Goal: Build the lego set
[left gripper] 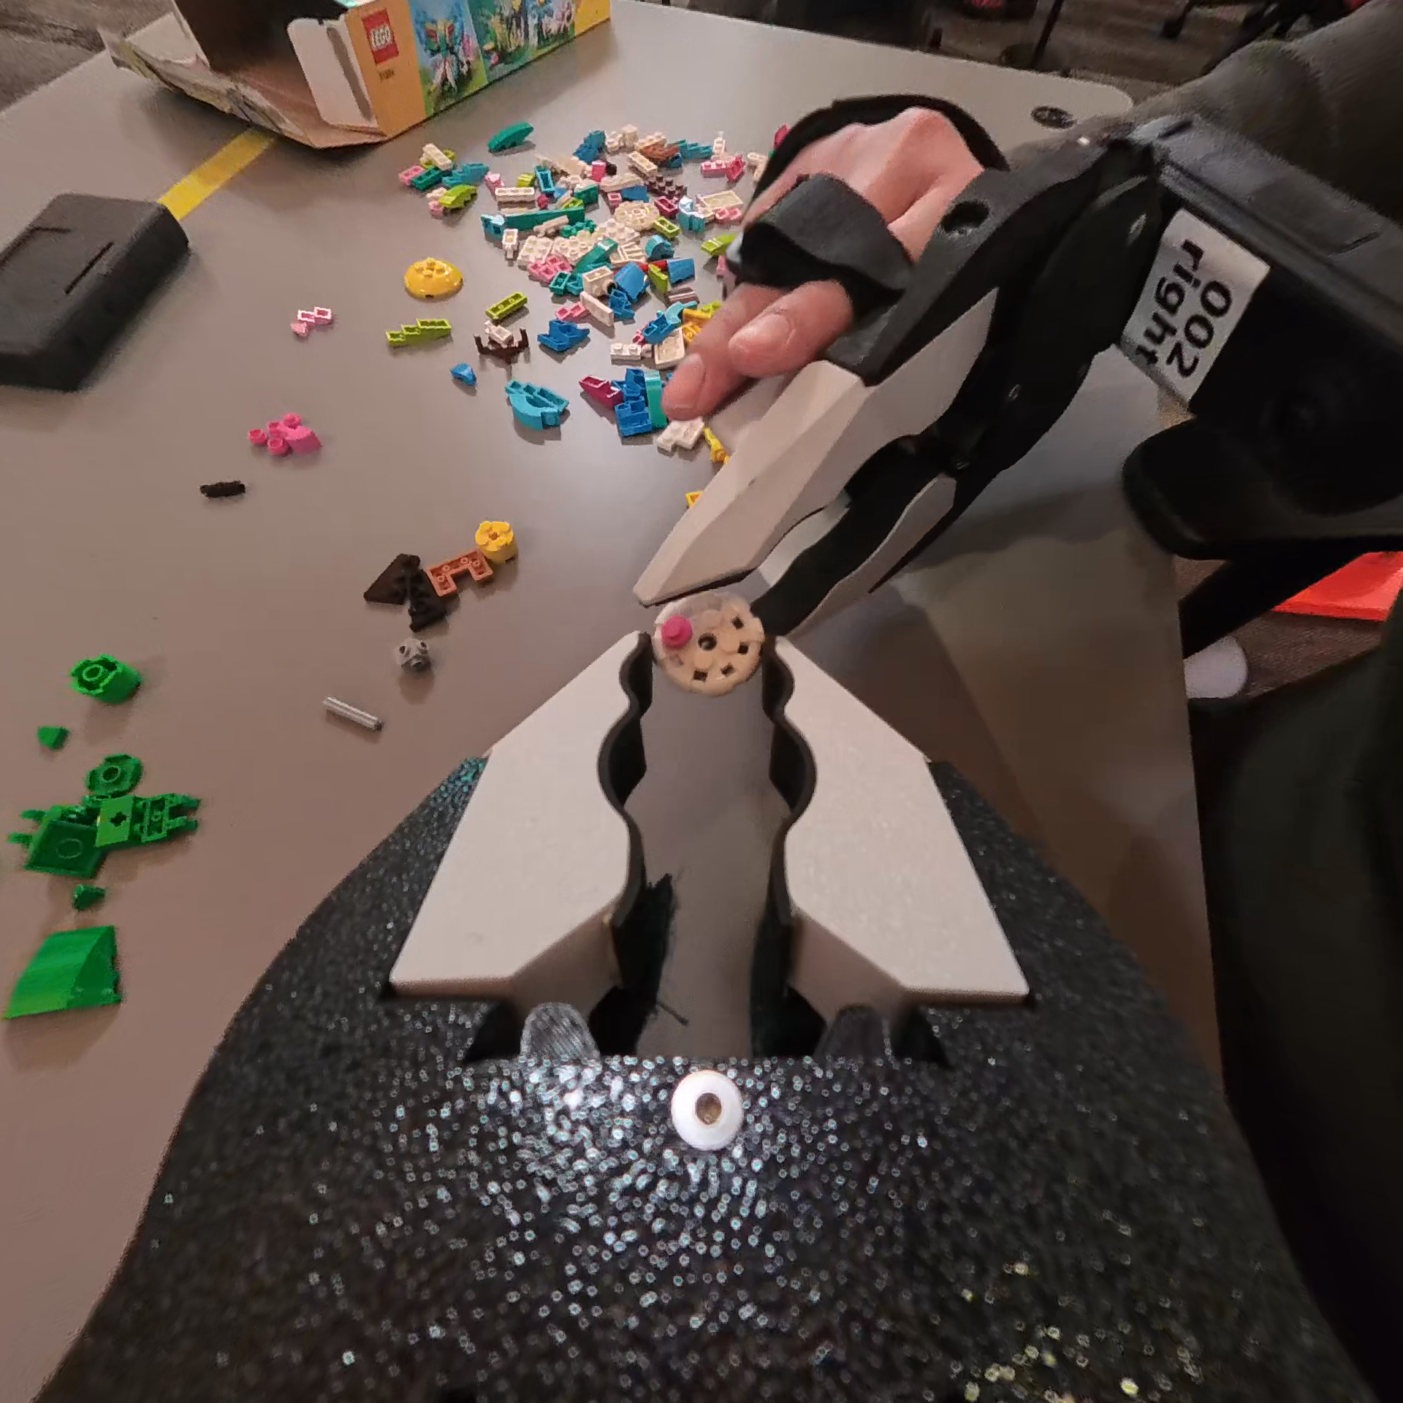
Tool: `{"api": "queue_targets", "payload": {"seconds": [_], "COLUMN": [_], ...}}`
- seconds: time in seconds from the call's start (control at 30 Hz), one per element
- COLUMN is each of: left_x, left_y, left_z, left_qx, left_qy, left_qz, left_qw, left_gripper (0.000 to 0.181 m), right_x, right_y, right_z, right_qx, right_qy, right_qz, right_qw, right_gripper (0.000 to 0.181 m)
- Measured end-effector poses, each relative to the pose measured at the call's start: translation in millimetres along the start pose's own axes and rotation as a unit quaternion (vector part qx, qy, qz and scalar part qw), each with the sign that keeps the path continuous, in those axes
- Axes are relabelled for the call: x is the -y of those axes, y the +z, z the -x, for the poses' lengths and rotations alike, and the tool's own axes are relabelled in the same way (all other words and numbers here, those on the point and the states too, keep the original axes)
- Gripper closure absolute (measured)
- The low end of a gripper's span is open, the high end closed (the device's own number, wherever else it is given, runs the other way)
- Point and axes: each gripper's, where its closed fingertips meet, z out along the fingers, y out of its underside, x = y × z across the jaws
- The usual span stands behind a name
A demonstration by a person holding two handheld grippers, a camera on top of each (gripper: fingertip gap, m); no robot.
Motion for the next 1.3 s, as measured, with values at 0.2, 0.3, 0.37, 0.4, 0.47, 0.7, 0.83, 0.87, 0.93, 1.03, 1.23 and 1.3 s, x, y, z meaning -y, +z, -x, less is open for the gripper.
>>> {"api": "queue_targets", "payload": {"seconds": [0.2,0.3,0.37,0.4,0.47,0.7,0.83,0.87,0.93,1.03,1.23,1.3], "left_x": [3,5,5,5,5,4,-1,-1,-3,-9,-34,-41], "left_y": [0,-1,0,0,0,0,4,5,8,12,28,31], "left_z": [-2,-3,-3,-4,-5,-11,-14,-14,-13,-3,15,26], "left_qx": [-0.003,-0.007,-0.011,-0.013,-0.018,-0.034,-0.047,-0.049,-0.048,-0.022,0.022,0.055], "left_qy": [0.004,0.001,-0.002,-0.002,-0.004,0.004,0.005,0.003,0.000,0.009,0.020,0.027], "left_qz": [0.000,-0.005,-0.006,-0.004,-0.002,0.000,0.008,0.008,0.008,0.015,0.056,0.068], "left_qw": [1.000,1.000,1.000,1.000,1.000,0.999,0.999,0.999,0.999,1.000,0.998,0.996], "left_gripper": [0.154,0.154,0.154,0.154,0.154,0.154,0.154,0.154,0.155,0.155,0.154,0.154], "right_x": [3,3,3,4,4,8,8,8,4,-13,-125,-150], "right_y": [0,-1,-2,-3,-4,-9,-9,-9,-9,-20,-89,-108], "right_z": [-6,-6,-6,-6,-6,-3,4,5,7,12,3,17], "right_qx": [-0.014,-0.020,-0.020,-0.017,-0.016,-0.024,-0.014,-0.010,0.004,0.045,0.009,0.008], "right_qy": [-0.027,-0.039,-0.044,-0.049,-0.068,-0.169,-0.184,-0.156,-0.066,0.061,0.389,0.503], "right_qz": [-0.008,-0.012,-0.011,-0.012,-0.010,0.013,0.012,0.006,0.000,0.024,0.211,0.240], "right_qw": [1.000,0.999,0.999,0.999,0.998,0.985,0.983,0.988,0.998,0.997,0.897,0.830], "right_gripper": [0.159,0.167,0.168,0.168,0.170,0.172,0.172,0.171,0.170,0.139,0.150,0.142]}}
